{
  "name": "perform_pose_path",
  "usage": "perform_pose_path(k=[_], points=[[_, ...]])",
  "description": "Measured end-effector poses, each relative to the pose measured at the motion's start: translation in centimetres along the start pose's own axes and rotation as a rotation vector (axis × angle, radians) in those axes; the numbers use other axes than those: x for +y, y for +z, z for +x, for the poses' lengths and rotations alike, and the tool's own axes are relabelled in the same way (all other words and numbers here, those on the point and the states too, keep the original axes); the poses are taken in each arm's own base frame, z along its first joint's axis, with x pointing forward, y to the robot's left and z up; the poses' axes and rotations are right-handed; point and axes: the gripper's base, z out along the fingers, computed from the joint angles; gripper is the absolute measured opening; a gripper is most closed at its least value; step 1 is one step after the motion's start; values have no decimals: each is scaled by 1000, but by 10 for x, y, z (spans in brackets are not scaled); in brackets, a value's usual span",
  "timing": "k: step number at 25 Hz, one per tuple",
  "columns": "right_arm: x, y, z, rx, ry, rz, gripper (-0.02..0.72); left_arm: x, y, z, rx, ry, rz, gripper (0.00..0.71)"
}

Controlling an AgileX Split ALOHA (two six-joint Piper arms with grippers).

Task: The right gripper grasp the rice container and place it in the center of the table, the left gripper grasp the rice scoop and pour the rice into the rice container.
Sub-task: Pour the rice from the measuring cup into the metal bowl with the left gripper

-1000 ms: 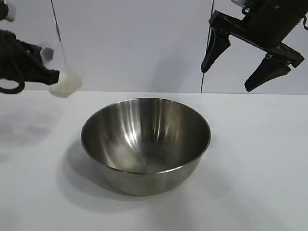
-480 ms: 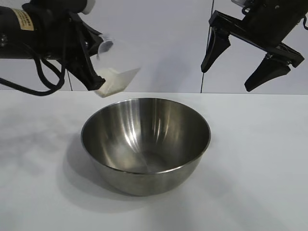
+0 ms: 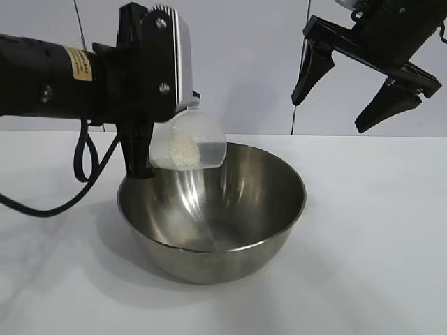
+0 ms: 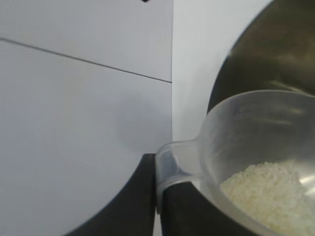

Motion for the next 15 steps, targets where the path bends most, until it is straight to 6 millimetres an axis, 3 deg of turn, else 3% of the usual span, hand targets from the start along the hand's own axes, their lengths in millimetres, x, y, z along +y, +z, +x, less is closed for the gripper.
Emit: perform_pose_path(k=[5,15], points=[[0,0,0,0,0,0,641,-7,8,0,-15,263,-20,5],[0,0,1,16,0,-1,641,7,12,-12,-127,579,-104,5]])
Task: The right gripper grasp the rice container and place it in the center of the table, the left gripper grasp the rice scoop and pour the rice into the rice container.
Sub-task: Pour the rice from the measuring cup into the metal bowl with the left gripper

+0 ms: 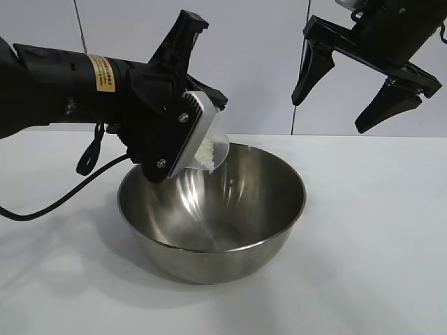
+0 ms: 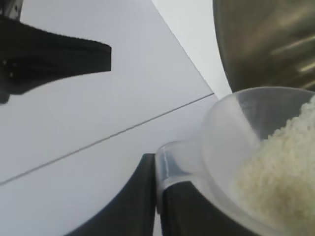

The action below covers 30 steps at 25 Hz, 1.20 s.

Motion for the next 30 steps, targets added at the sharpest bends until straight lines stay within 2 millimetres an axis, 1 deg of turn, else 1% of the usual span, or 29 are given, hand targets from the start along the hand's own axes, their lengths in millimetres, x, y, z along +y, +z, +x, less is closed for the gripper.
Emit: perform_pose_path(k=[6,17,24,30], points=[[0,0,1,16,0,-1,641,1,0,-7,-76,177,-20,5],[0,0,2,24,-34,-2,641,9,4,-5,-117,294,-36,5],[0,0,2,24,-41,-2,641,4,3,-10,-176,397,-1,4],[0,0,2,24,-42,-2,641,3,3,-11,-189,416,3,4]])
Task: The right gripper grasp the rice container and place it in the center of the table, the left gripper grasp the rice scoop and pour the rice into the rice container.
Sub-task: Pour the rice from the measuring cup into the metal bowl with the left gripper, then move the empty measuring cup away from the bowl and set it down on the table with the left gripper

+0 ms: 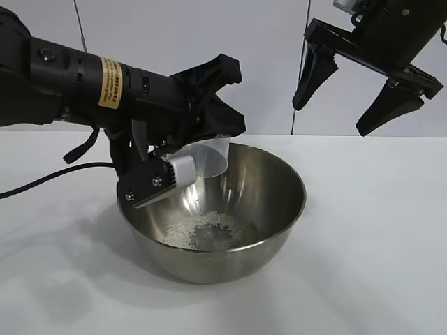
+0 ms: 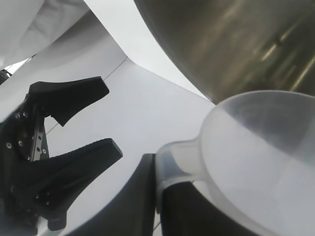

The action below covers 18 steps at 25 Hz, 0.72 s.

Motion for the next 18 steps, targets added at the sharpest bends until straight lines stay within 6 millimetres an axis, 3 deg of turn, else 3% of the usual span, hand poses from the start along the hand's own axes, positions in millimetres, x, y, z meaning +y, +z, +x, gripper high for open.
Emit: perform_pose_path(k=[10,18], points=[[0,0,0,0,0,0,641,6,0,2,11,-174,-69,3],[0,0,0,0,0,0,641,15,-3,2,27,-455,-203,3]])
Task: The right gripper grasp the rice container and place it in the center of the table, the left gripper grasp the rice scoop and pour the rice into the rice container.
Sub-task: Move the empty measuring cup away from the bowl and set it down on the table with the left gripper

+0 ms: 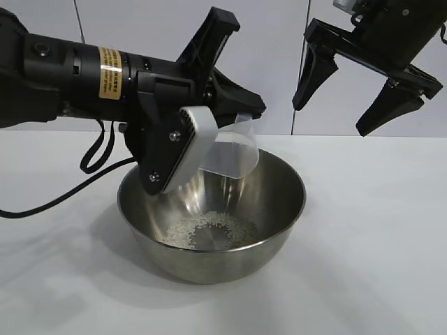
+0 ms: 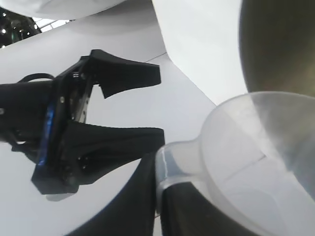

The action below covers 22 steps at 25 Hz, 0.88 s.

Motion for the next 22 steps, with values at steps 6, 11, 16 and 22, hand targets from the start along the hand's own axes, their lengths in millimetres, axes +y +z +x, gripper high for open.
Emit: perform_pose_path(k=[6,11,16,22], points=[[0,0,0,0,0,-1,641,1,-6,8,147,-332,-114,3],[1,0,0,-1,5,-7,641,10,-6,9,257,-626,-246,3],[1,0,0,-2,9,-12,641,30,-4,0,284,-920,-374,3],[1,0,-1,-9,9,-11,641,52,-23,16,432,-1300,-567,3]])
